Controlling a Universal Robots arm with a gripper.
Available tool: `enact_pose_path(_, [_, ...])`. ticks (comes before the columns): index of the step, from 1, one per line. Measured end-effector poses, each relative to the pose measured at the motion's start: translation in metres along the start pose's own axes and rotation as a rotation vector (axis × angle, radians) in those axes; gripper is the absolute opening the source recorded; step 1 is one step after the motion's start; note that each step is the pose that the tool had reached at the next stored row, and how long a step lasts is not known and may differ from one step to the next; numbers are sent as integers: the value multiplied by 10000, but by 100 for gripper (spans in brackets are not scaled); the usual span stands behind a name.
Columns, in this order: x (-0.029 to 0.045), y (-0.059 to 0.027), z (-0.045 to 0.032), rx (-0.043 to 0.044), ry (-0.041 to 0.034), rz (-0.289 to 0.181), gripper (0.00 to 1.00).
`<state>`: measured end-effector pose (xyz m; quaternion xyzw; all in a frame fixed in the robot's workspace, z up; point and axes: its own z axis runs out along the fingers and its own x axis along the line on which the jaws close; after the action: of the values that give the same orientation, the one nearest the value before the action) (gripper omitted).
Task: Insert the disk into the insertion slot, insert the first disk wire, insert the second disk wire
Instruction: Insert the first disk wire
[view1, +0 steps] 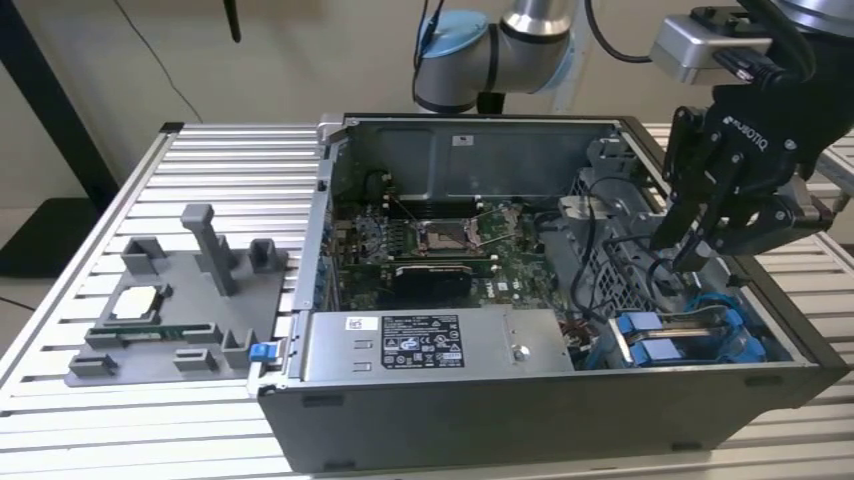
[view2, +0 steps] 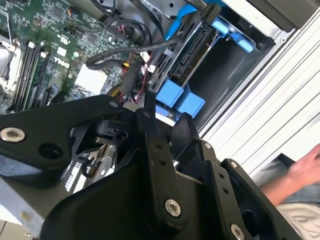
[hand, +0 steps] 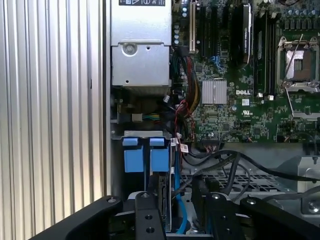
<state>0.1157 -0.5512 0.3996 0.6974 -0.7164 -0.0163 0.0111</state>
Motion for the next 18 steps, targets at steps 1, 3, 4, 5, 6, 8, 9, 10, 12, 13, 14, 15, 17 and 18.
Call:
enact_pose_path(1, [-31, 1, -3, 0, 4, -1, 100])
enact_pose_path(3, [-111, 3, -1, 1, 1, -1, 100])
enact_pose_path(4, [-150, 5, -1, 8, 2, 0, 100])
enact_pose_path(5, [-185, 5, 0, 21, 2, 0, 100])
enact_pose_path(6, [-207, 5, 6, 35, 0, -1, 100])
enact_pose_path(8, [-233, 4, 19, 98, 0, -1, 100])
enact_pose_path(9, [-234, 0, 28, 119, -2, -2, 100])
enact_pose_path(10, [-234, -5, 39, 139, -5, -2, 100])
enact_pose_path(12, [-235, -17, 57, 180, -2, -1, 100])
enact_pose_path(13, [-235, -22, 69, 199, -4, -1, 100])
enact_pose_path(14, [-234, -23, 81, 214, -4, -1, 100])
enact_pose_path(15, [-235, -25, 91, 222, -4, 0, 100])
enact_pose_path(17, [-235, -26, 106, 231, -4, 0, 100])
enact_pose_path(18, [-235, -26, 111, 232, -4, 0, 100])
